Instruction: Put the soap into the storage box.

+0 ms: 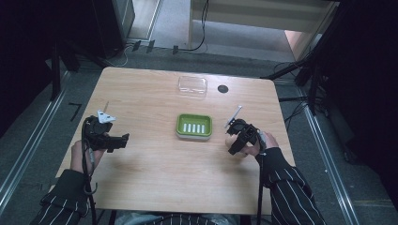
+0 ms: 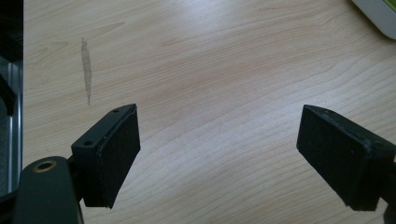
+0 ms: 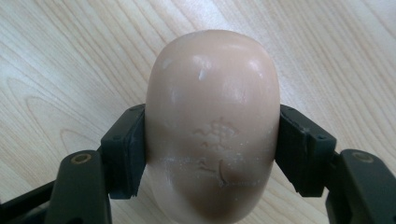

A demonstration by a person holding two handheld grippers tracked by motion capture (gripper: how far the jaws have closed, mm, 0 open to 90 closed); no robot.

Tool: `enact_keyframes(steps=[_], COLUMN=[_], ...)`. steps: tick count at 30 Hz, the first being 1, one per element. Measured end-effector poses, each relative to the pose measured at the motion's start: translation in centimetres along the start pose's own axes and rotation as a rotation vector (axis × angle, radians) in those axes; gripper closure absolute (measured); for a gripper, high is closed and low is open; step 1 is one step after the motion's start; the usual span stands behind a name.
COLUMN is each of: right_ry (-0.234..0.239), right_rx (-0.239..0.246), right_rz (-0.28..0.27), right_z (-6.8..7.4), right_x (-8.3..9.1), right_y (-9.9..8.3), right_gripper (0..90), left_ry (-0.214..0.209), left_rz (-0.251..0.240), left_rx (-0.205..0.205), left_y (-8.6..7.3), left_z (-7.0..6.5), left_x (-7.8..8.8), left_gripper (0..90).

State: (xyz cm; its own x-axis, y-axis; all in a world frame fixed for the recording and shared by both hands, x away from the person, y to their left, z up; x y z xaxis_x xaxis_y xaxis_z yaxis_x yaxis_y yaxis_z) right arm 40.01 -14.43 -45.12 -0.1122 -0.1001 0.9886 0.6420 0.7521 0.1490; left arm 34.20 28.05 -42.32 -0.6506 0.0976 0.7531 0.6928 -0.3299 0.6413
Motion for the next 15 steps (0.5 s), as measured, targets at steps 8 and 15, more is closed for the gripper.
enact_keyframes(steps=[8, 15], right_ry=[-0.009, -0.016], right_rx=[0.000, 0.017], right_rz=[-0.012, -0.018], right_z=[-0.65, -0.76], right_x=[0.84, 1.14], right_y=[0.13, 0.43], right_gripper=[33.4, 33.3], left_ry=[-0.001, -0.003], left_rz=[0.003, 0.004], left_rx=[0.002, 0.002], left_y=[0.00, 0.00], left_z=[0.00, 0.00], left_x=[-0.03, -0.07], left_gripper=[14.3, 14.3])
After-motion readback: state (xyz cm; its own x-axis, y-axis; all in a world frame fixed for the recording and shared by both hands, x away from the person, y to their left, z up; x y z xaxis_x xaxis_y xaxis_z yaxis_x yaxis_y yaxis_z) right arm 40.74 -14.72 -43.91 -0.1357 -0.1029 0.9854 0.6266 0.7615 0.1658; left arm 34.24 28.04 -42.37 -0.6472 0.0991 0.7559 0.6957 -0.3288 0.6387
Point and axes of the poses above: each handheld gripper's, and its own axes: x roughly backward along the jaws, y roughly out of its top, z roughly to its left, the point moved 2 cm from there along -x, roughly forward along the jaws, and after that the axes turned 1 degree about y, right-handed, at the moved point
